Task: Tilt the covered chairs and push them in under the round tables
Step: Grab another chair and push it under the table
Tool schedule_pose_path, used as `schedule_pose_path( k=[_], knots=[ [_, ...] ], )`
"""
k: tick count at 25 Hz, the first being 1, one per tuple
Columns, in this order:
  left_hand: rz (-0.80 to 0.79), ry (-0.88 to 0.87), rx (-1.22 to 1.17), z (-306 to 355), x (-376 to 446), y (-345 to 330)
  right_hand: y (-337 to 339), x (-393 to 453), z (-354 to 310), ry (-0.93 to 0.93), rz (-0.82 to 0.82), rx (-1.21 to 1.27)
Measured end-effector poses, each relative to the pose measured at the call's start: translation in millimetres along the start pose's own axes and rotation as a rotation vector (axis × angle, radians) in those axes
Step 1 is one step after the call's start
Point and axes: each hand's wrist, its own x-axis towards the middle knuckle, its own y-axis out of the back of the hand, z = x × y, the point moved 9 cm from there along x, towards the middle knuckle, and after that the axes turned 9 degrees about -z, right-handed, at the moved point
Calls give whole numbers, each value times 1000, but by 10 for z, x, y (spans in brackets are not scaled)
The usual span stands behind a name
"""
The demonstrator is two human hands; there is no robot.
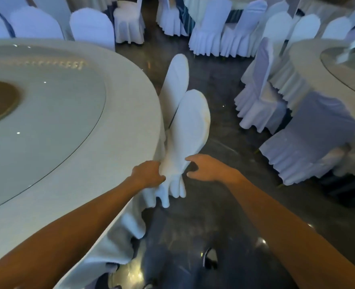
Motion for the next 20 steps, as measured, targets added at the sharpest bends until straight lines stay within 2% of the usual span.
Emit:
schedule_pose_path(
  k=[4, 7, 11, 20],
  knots=[
    [62, 76, -29, 582, 660, 310, 786, 423, 609, 87, 11, -126],
    [82, 155, -96, 913, 971, 499, 1246, 591, 848, 177, -12, -175],
    [191, 222, -224, 1336, 1348, 750, 1889, 777, 1047, 320, 13, -243],
    [214, 386, -430, 1553, 2559, 996, 2719, 1816, 1476, 475, 20, -393]
  ],
)
